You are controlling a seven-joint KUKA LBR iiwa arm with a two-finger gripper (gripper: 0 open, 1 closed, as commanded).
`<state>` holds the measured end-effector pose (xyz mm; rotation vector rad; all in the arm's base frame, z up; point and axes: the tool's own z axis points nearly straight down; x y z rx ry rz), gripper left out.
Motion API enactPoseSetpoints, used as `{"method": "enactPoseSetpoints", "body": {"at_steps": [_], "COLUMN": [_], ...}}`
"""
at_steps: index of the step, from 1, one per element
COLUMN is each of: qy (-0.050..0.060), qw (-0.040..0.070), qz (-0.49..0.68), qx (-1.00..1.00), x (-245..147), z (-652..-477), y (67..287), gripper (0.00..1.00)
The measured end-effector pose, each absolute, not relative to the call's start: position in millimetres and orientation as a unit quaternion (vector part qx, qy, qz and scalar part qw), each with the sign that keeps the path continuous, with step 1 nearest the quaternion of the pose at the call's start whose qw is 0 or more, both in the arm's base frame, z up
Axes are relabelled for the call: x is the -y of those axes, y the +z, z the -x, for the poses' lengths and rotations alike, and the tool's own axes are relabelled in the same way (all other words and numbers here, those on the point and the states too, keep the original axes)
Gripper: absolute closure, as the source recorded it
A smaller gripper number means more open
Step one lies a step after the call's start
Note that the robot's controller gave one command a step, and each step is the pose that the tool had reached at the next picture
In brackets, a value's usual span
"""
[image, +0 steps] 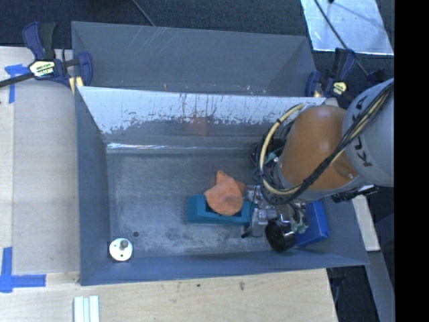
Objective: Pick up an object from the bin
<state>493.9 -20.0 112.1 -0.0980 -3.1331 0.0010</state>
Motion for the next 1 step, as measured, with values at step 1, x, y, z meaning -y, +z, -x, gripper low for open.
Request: {"method": "enactPoseSetpoints", "body": {"at_steps": [1], "qy": [0.0], "qw": [0.002], "qz": [0.022], "qx": [1.0], "x": [11.8], "z": [-495.3], "y": [126.2], "gripper": [1.0]}}
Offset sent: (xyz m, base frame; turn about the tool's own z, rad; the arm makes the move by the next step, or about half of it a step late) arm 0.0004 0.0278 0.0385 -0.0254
